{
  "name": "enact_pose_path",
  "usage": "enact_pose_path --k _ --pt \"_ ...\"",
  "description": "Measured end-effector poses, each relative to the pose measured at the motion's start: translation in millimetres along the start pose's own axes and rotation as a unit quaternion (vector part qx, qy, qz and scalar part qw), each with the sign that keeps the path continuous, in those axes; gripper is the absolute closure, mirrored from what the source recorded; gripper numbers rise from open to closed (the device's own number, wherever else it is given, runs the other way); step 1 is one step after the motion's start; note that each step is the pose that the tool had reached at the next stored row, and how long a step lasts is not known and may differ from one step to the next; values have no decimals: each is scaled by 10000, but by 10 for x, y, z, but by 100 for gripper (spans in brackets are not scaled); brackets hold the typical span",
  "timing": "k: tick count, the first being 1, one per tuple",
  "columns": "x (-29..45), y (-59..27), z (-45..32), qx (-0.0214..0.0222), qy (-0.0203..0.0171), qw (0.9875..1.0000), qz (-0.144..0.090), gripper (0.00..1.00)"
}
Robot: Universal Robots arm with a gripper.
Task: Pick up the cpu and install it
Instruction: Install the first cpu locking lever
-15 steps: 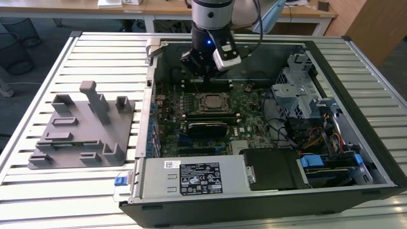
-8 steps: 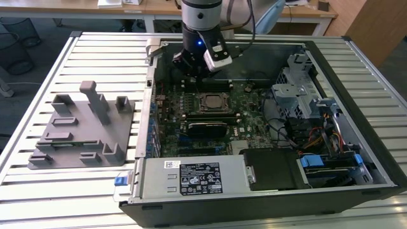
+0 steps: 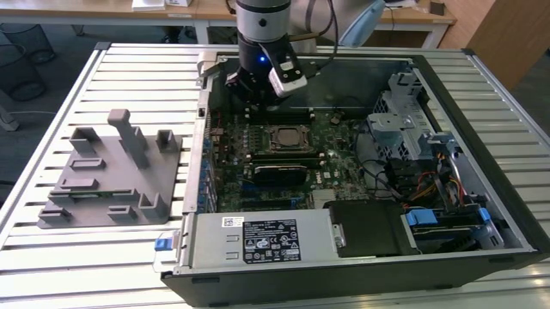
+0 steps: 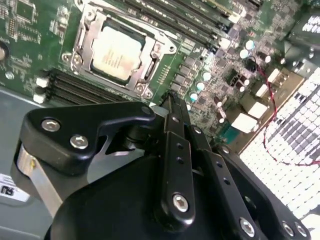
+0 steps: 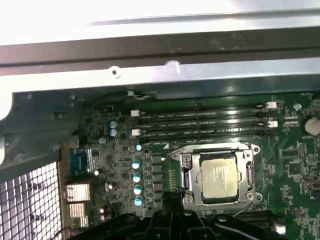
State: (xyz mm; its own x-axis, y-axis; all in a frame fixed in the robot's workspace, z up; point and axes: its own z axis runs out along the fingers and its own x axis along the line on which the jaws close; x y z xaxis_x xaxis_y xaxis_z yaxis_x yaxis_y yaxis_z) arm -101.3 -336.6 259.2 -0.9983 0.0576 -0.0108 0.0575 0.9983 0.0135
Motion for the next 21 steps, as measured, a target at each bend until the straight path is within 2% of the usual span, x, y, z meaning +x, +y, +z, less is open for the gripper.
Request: enact_pose_path --k 1,5,8,13,18,21 --pt "6 0 4 -1 0 10000 -47 89" --pt "131 20 26 -2 1 10000 -56 89" --pt "165 77 36 -1 1 10000 -61 89" --pt "172 201 40 -1 1 10000 -65 89" --pt "170 217 40 -2 1 10000 -72 89" --pt "120 232 41 -4 1 10000 -93 89"
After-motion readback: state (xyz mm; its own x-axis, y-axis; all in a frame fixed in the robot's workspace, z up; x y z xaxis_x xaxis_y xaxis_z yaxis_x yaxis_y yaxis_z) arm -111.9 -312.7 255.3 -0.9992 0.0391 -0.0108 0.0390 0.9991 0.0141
